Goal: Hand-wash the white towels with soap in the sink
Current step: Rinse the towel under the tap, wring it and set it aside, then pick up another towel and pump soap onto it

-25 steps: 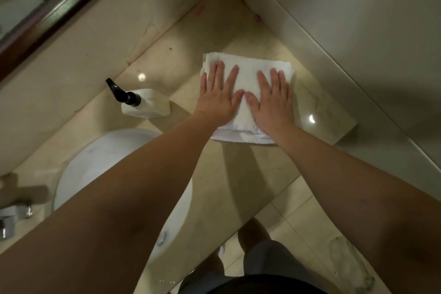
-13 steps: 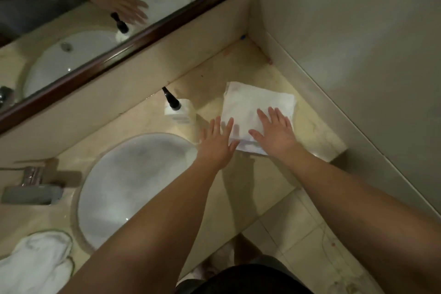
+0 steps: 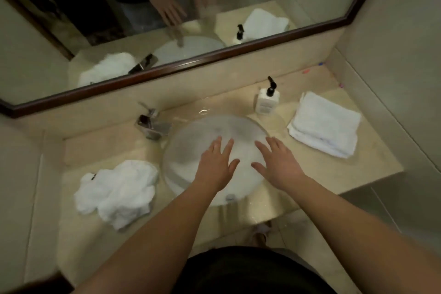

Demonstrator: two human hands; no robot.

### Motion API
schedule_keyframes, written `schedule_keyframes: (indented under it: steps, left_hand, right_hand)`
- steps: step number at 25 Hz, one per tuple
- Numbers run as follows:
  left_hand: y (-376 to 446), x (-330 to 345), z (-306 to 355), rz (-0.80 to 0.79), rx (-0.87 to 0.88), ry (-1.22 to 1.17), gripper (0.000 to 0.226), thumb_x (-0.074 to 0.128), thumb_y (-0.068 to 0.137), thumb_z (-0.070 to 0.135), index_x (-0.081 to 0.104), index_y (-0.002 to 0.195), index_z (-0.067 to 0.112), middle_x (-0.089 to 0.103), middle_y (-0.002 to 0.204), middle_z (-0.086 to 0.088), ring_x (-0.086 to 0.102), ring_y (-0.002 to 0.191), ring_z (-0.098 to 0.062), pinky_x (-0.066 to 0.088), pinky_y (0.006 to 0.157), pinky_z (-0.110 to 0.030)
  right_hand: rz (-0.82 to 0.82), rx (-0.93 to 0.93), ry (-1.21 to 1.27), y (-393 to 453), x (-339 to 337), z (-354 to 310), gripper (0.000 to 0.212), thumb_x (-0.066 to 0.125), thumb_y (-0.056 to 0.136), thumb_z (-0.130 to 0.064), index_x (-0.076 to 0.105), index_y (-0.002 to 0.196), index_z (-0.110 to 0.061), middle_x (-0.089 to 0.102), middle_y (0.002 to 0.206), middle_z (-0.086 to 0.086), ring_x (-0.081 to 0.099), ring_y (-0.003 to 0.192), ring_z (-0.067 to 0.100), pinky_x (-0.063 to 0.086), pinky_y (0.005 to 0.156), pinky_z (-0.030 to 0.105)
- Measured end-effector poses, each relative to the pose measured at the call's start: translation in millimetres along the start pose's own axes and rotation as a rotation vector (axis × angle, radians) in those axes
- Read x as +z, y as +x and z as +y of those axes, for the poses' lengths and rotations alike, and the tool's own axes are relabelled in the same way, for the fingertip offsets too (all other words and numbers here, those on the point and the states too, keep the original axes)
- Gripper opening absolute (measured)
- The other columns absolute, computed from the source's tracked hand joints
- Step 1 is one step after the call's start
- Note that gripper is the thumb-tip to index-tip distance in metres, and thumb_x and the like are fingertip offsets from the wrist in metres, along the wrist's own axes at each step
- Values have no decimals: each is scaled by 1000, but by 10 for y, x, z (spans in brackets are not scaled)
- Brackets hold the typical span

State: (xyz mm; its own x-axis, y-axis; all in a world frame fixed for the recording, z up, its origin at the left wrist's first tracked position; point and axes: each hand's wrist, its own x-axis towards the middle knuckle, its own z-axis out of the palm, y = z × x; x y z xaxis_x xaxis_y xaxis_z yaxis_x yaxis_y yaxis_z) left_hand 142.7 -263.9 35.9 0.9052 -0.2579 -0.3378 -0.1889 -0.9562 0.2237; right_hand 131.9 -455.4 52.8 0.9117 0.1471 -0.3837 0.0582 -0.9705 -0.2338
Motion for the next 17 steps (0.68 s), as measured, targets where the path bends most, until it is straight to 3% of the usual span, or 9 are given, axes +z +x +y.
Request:
schedule_keyframes:
  steps: [4, 8, 13, 17]
  left_hand:
    - [-690, -90, -778, 26, -100, 27, 66, 28, 105, 52, 2, 160, 27, 4, 166, -13, 13, 151, -30, 23, 118, -42]
    - [-1210, -152, -1346, 122, -289, -116, 65, 33, 104, 50, 10, 159, 25, 15, 163, -15, 20, 148, -29, 31, 112, -41]
    - [-1620, -117, -1676, 189, -438, -210, 64, 34, 104, 50, 11, 159, 27, 5, 166, -10, 15, 151, -29, 23, 118, -42]
    - [-1920, 31, -1830, 145, -580, -240, 64, 31, 105, 51, 4, 159, 30, 0, 167, -8, 8, 153, -27, 20, 121, -42]
  right_hand:
    - [36, -182, -73, -96, -62, -754, 67, 40, 101, -52, 17, 157, -24, 11, 164, 11, 5, 152, 27, 14, 120, 40]
    - [-8, -323, -135, -141, 13, -1427, 66, 40, 101, -51, 16, 156, -24, 10, 164, 11, 4, 152, 27, 15, 120, 40]
    - [-92, -570, -228, -103, 123, -2152, 65, 38, 102, -49, 15, 157, -24, 6, 165, 9, 3, 152, 25, 15, 121, 39]
    - [-117, -715, -246, 7, 209, -2448, 62, 42, 101, -48, 21, 155, -24, 15, 163, 9, 8, 151, 23, 22, 117, 37]
